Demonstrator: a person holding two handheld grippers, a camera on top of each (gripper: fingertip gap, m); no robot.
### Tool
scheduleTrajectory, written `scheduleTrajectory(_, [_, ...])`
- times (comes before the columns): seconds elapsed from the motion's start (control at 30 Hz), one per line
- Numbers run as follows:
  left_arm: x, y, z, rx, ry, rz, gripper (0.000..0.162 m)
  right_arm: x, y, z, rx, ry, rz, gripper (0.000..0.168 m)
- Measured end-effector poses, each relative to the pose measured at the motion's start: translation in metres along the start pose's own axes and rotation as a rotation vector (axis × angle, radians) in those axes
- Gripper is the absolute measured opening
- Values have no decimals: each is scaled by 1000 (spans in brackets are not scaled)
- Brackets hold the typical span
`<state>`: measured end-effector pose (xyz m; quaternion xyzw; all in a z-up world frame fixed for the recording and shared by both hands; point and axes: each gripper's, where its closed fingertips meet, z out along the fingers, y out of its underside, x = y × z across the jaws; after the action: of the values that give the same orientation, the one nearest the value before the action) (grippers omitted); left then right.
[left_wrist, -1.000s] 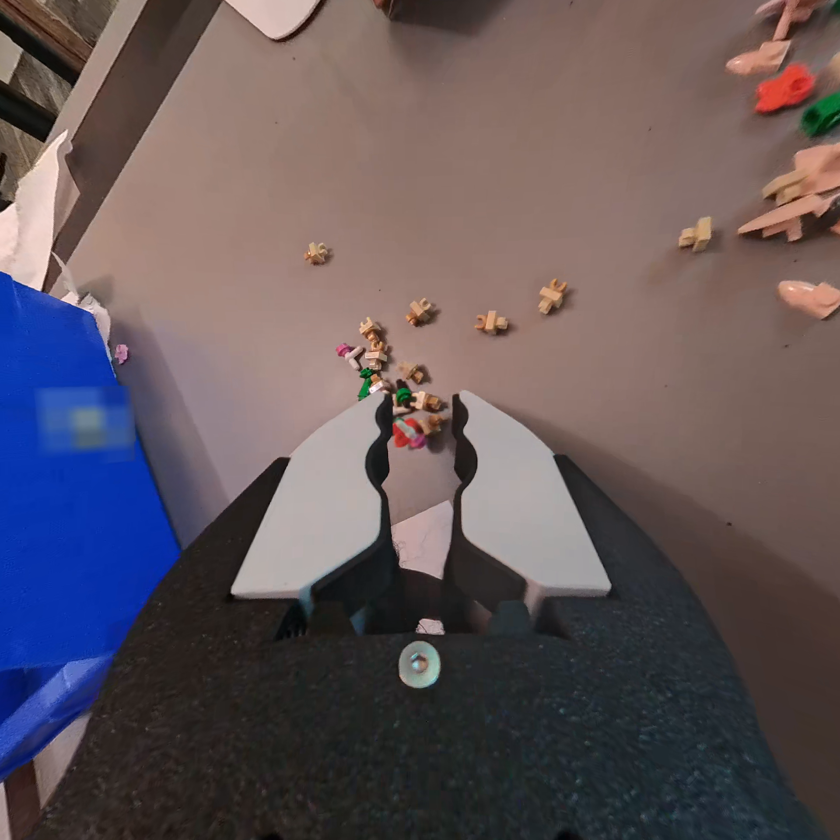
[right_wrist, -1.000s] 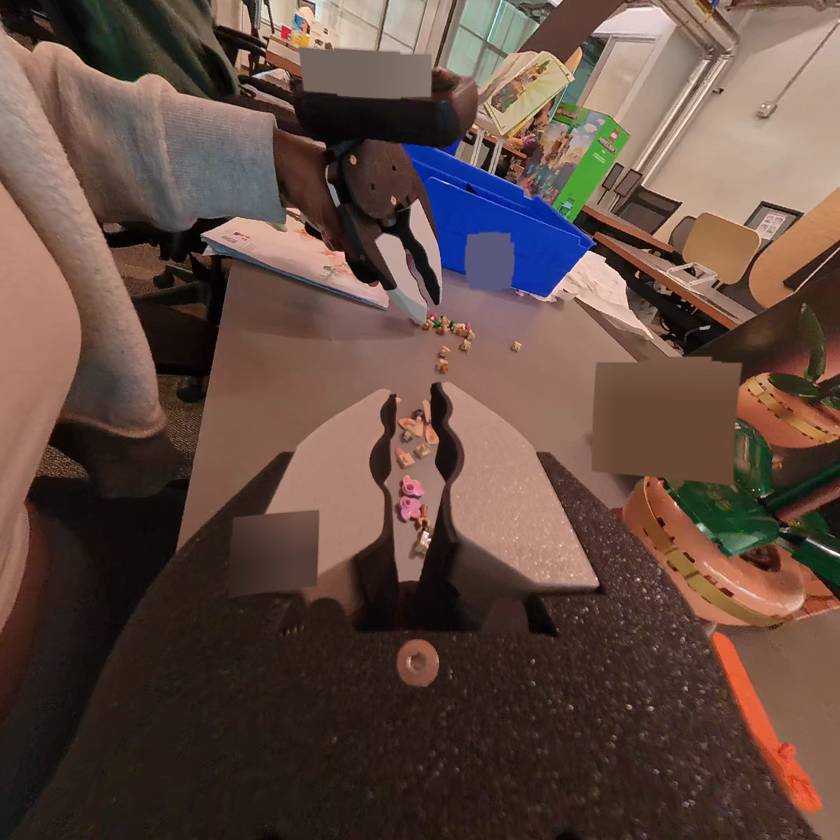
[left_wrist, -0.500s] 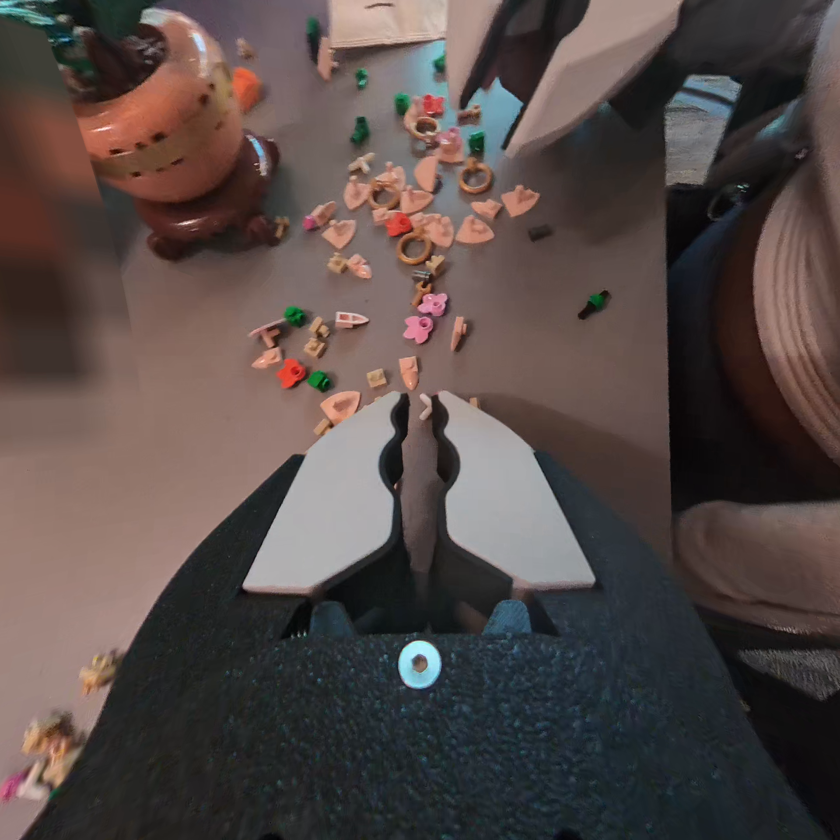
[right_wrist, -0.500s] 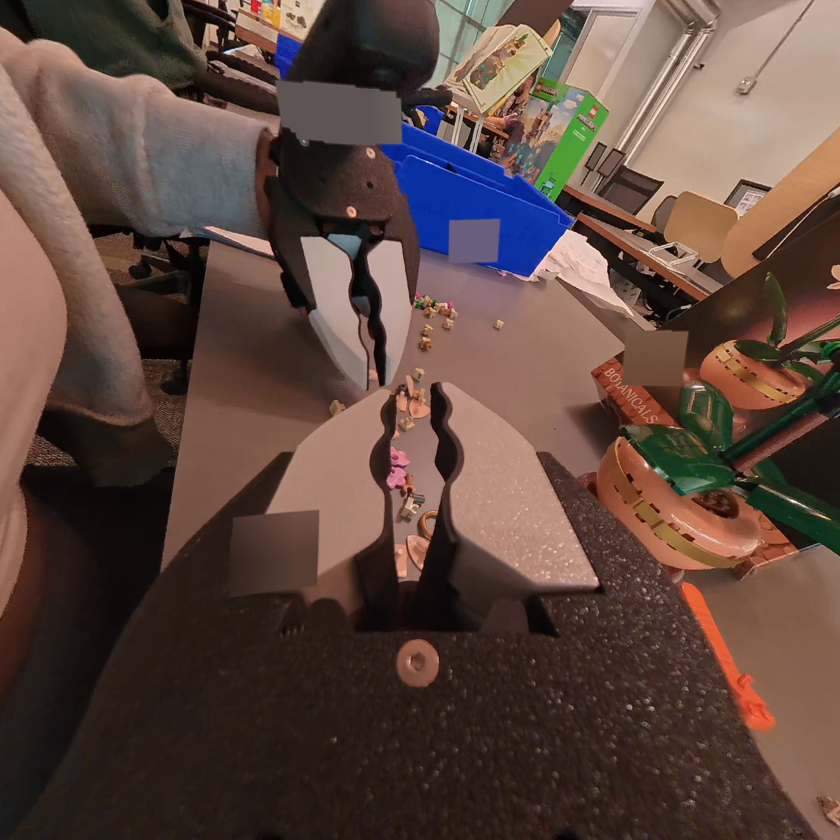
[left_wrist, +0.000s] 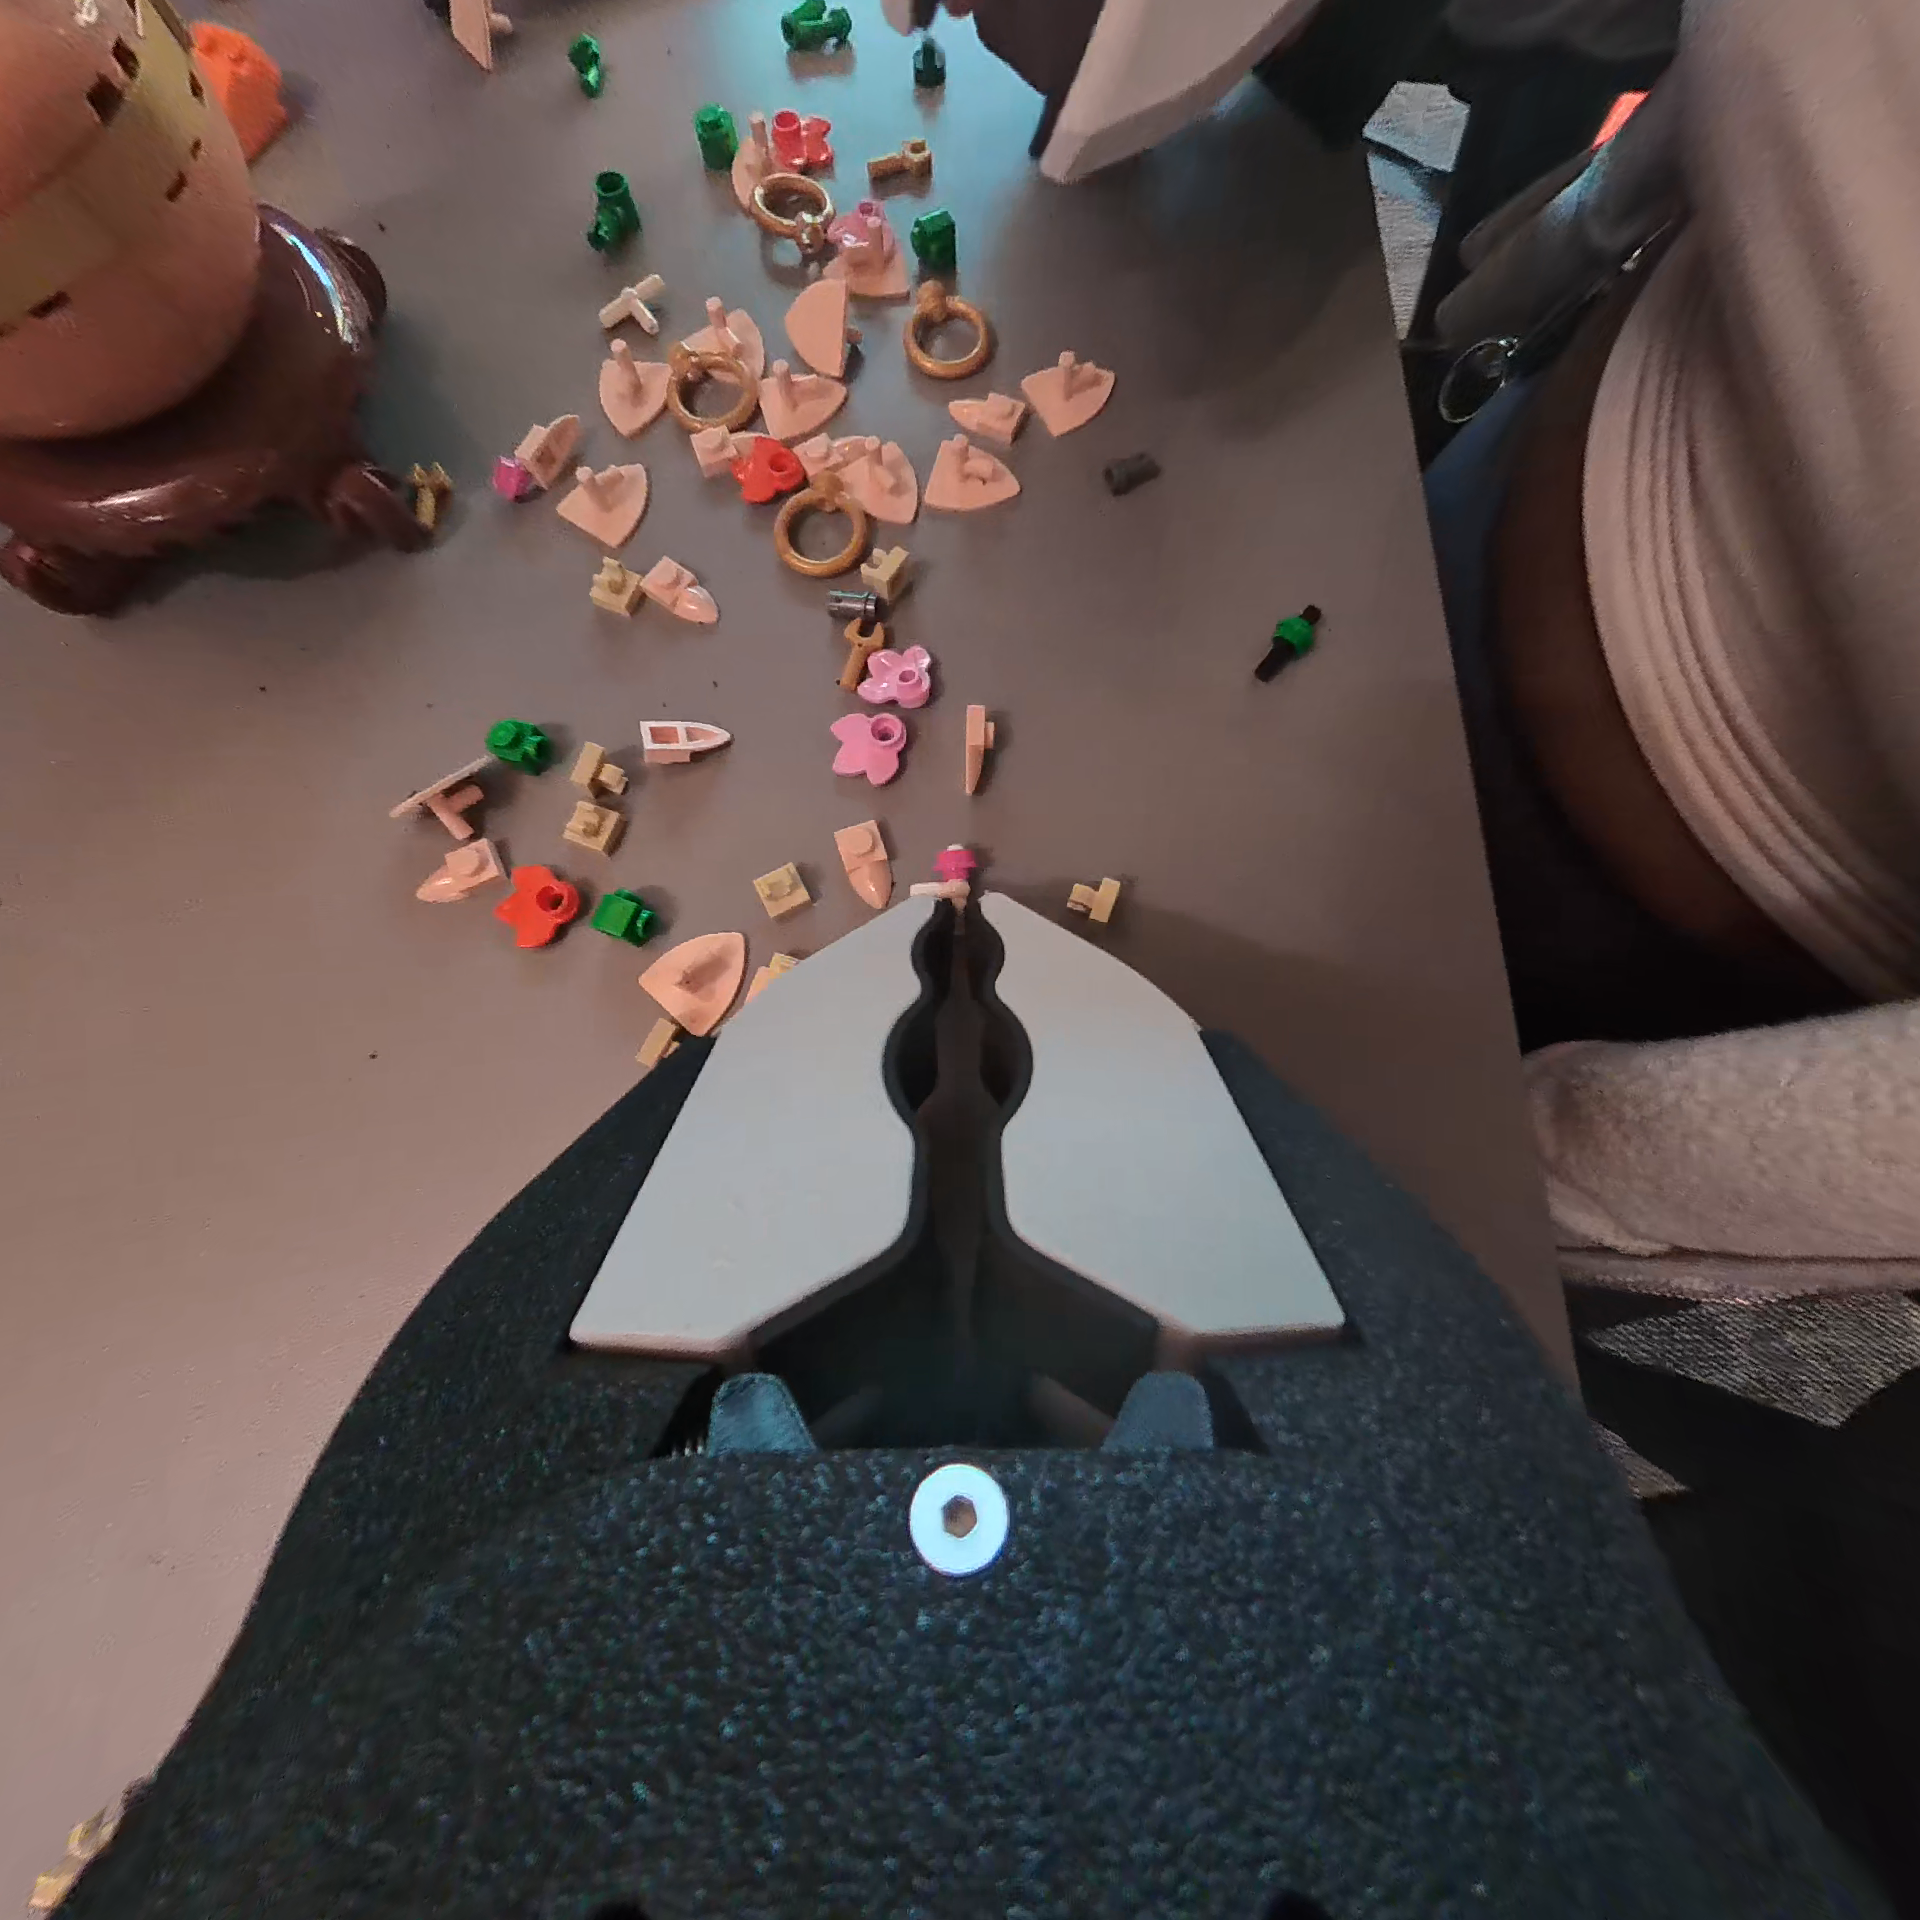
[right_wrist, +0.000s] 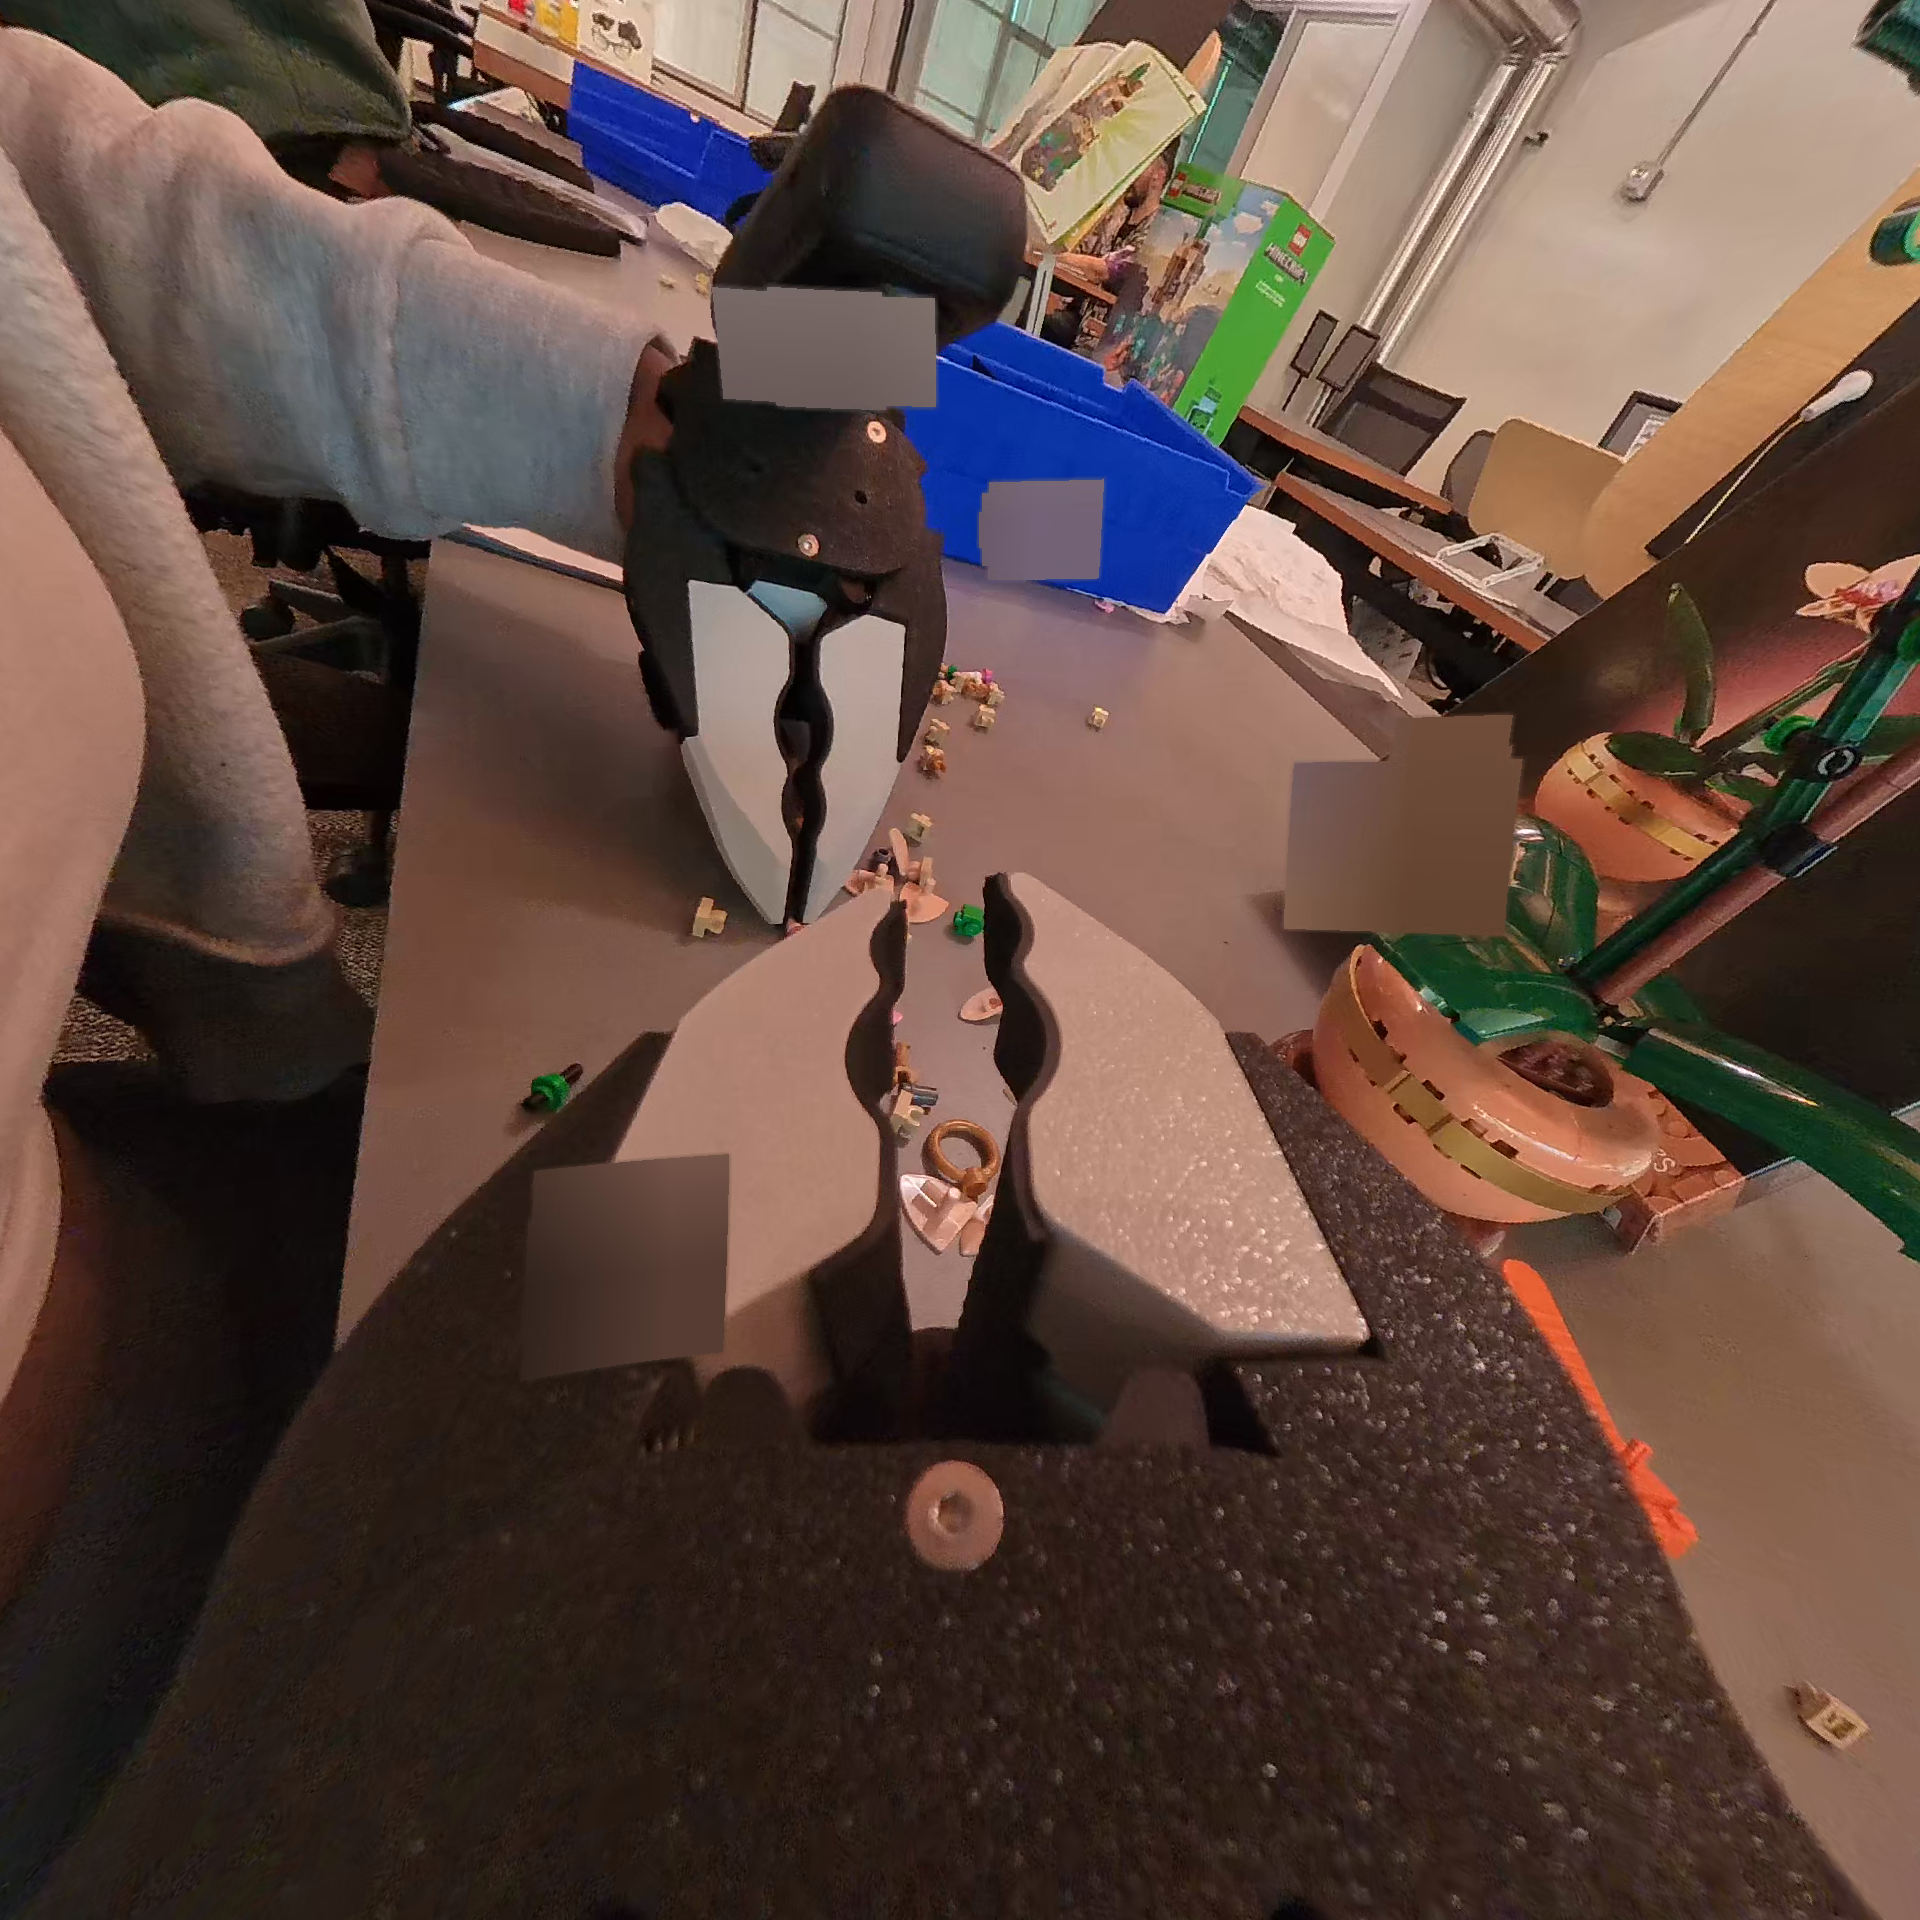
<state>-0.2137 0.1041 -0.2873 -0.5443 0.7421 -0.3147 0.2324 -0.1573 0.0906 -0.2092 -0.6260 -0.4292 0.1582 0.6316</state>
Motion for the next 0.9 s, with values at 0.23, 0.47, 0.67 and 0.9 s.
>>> scheduleTrajectory(0.23, [-12,-3,-29,37,-173,-26,2,-4,3,6,-12,-25,-3,15])
scheduleTrajectory(0.47, [-76,83,-124,-200,-618,-303,4,-7,6,9,-26,-49,-6,14])
scheduleTrajectory(0.67, [-91,98,-132,-271,-717,-334,8,2,36,1,-229,-16,43,14])
scheduleTrajectory(0.9, [-93,99,-138,-249,-748,-350,17,49,88,-6,-531,185,371,14])
